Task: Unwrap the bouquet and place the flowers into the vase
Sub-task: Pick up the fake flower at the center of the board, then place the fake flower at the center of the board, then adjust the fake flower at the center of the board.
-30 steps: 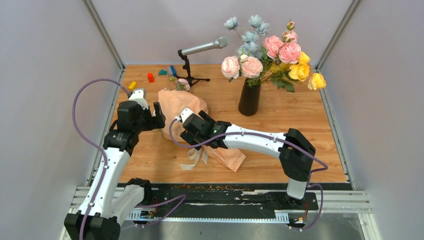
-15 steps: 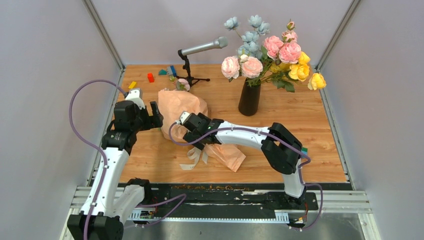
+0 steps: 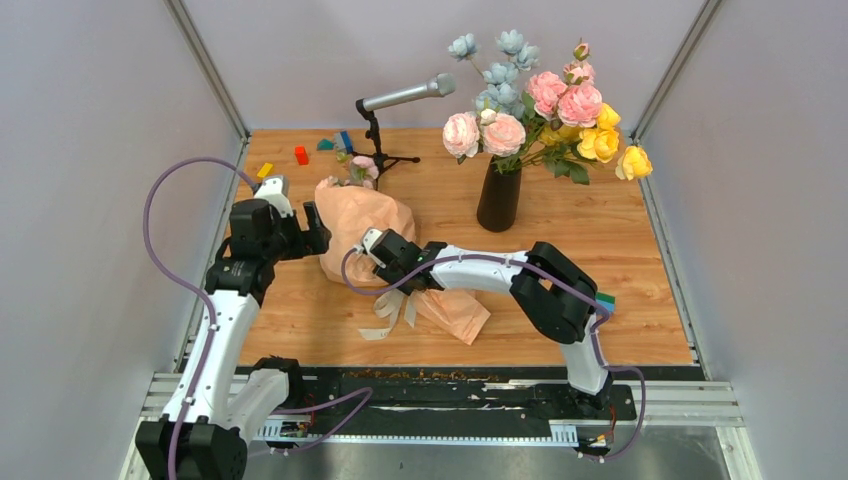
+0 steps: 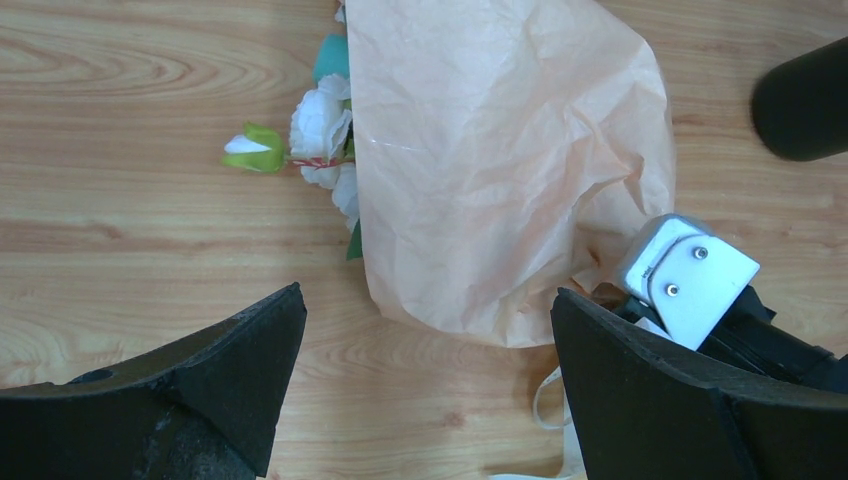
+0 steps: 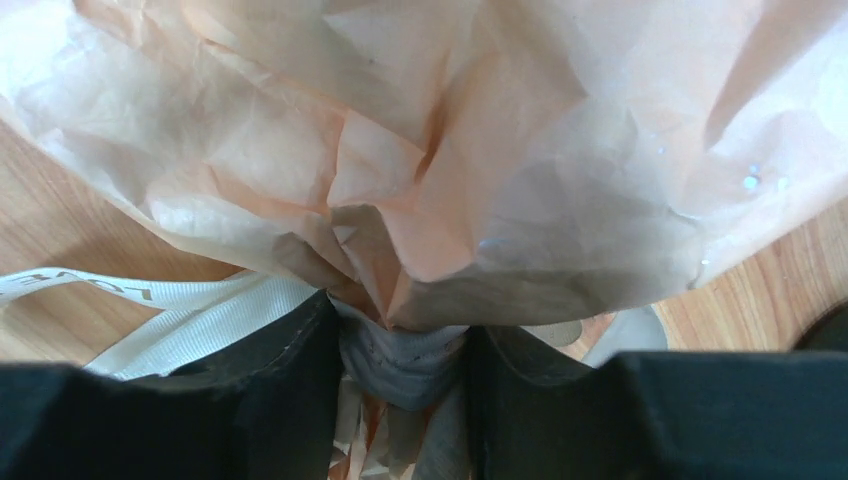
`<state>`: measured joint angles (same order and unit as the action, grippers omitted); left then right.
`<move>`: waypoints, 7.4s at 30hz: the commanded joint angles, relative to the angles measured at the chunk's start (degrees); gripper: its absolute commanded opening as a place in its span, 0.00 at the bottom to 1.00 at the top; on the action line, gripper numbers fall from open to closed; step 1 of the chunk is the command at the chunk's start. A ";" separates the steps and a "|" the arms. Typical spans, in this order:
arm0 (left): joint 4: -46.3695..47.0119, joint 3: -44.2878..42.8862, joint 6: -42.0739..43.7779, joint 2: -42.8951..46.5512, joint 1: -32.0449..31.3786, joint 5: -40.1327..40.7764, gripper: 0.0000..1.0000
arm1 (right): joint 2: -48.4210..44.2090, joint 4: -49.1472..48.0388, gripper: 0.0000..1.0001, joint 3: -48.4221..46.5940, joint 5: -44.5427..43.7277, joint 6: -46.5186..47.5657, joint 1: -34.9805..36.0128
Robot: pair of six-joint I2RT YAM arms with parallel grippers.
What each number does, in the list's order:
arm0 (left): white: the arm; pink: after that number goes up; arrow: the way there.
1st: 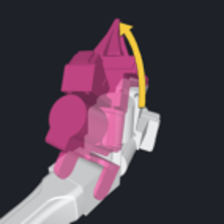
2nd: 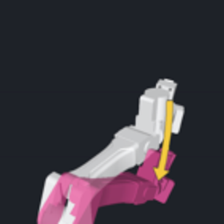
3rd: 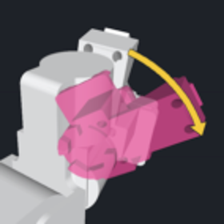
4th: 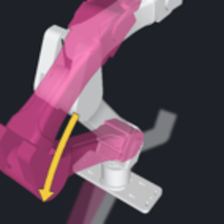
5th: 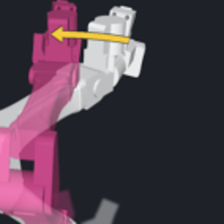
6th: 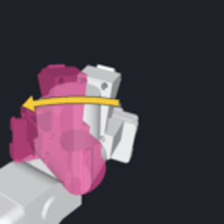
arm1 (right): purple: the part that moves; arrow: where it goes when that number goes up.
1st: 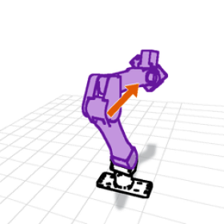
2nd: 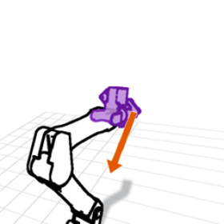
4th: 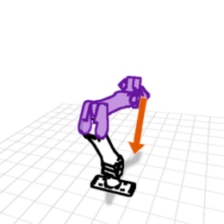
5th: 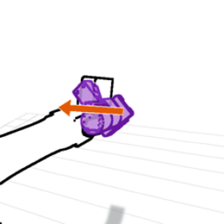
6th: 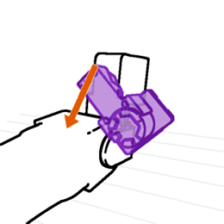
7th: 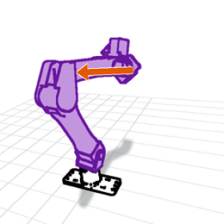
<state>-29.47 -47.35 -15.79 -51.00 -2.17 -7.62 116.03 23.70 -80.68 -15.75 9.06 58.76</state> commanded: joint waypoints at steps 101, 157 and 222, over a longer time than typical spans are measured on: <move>33.13 10.32 -31.95 7.05 -29.29 1.68 0.00 | -39.73 -26.25 0.47 22.09 12.83 -20.51 2.76; 3.13 -11.69 -20.40 -28.94 -29.46 33.63 0.27 | -71.12 -10.43 0.90 41.84 -3.05 -18.15 1.44; -6.39 -1.40 4.85 -3.66 -17.25 9.03 1.00 | -22.08 -23.17 0.64 30.23 0.38 -48.25 16.30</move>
<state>-37.39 -49.04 -12.69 -55.66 -19.38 -1.54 92.14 4.67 -48.38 -13.89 -35.81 74.56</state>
